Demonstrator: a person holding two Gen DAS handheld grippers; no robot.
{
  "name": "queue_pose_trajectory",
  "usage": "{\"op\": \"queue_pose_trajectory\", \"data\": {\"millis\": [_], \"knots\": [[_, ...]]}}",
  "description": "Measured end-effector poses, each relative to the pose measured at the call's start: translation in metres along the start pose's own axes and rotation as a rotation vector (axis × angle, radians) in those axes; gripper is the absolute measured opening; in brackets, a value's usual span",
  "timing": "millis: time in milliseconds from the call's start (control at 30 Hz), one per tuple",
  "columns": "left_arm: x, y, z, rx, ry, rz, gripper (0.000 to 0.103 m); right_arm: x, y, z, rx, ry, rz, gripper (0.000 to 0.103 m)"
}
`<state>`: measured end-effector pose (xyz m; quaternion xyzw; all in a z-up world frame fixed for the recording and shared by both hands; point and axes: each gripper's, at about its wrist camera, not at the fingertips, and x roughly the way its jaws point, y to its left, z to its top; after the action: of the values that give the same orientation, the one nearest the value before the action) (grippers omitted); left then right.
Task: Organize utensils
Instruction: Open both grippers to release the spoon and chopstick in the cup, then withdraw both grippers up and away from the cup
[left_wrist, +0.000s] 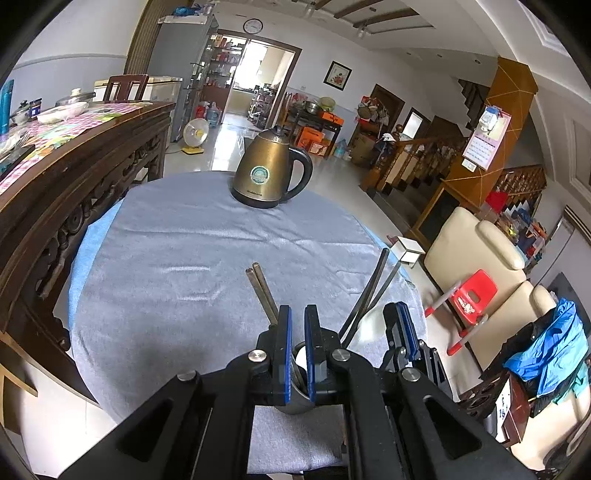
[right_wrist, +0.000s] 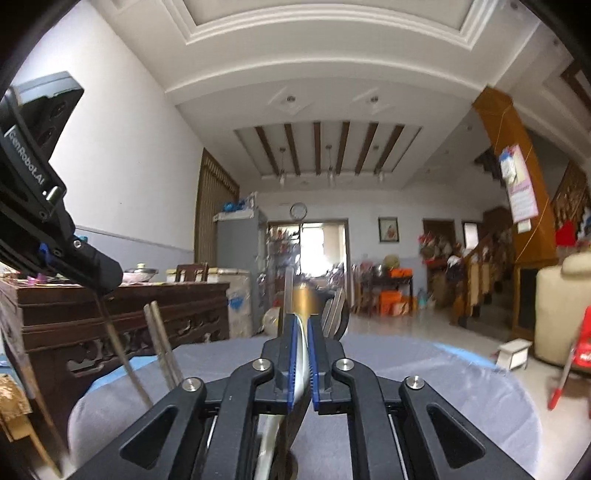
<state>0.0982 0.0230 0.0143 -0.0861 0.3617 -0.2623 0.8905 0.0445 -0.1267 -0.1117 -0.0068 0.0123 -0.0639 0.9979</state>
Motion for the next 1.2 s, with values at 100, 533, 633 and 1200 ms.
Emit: {"op": "queue_pose_trajectory", "data": {"millis": [100,533,633,1200], "knots": [[0.0,0.0,-0.001,-0.004,0.006,0.007,0.006,-0.004,-0.004,0.001,-0.001,0.019,0.015,0.028],[-0.009,-0.011,-0.019,0.038,0.02,0.186,0.074,-0.021,-0.047,0.048,0.061,0.25,0.043,0.068],[-0.011,-0.012,-0.021,0.04,0.017,0.284,0.075,-0.029,-0.059,0.059,0.065,0.3,0.034,0.076],[-0.02,-0.036,-0.033,0.197,-0.054,0.523,0.082,-0.051,-0.072,0.08,0.097,0.407,0.033,0.08]]}}
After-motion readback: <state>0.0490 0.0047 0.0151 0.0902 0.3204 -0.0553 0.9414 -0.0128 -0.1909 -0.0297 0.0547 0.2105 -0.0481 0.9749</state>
